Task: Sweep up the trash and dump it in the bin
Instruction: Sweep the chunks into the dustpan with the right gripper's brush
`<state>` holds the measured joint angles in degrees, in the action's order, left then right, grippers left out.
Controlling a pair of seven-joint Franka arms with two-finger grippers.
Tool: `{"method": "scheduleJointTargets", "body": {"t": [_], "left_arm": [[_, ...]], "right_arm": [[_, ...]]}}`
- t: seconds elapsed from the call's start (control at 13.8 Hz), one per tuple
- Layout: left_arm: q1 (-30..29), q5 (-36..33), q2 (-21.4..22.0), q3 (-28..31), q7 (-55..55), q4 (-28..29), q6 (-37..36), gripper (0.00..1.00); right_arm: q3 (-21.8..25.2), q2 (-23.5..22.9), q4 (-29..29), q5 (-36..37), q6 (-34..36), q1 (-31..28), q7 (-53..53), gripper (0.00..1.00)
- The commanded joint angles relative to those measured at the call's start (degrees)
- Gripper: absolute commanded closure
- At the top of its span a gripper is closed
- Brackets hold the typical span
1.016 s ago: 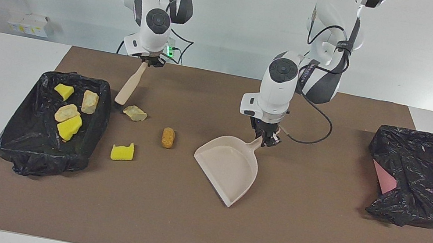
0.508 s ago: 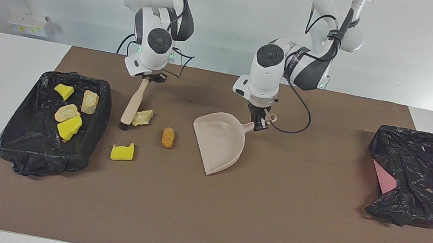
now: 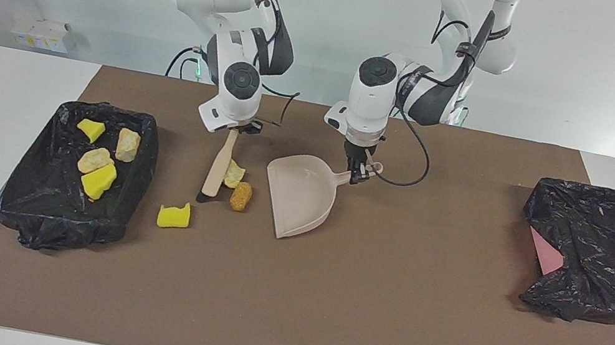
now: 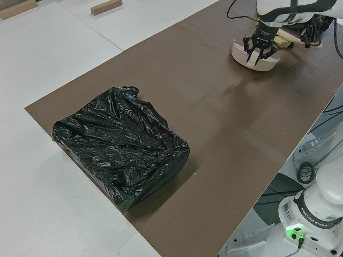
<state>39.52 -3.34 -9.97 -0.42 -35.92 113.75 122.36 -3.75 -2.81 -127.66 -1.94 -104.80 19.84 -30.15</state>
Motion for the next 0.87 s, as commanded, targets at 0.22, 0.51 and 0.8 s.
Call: {"method": "scheduleJointTargets", "body": {"t": [0.22,0.51,0.8], "left_arm": [[2.5,1.0,1.1,0.6,-0.4,3.6,5.9,1.00],[1.4,2.4,1.1,0.6,-4.0,5.9,12.0,1.00],[-1.6,8.2,0.3,0.6,-9.2,5.8,13.6,1.00]], "right_arm": [[-0.4,-1.7,3.8,-6.8,0.5,5.5,6.8,1.00],[0.0,-1.8,10.7,-5.5,5.9,4.3,8.4,1.00],[0.0,-5.0,20.7,3.8,13.5,3.5,13.9,1.00]]}}
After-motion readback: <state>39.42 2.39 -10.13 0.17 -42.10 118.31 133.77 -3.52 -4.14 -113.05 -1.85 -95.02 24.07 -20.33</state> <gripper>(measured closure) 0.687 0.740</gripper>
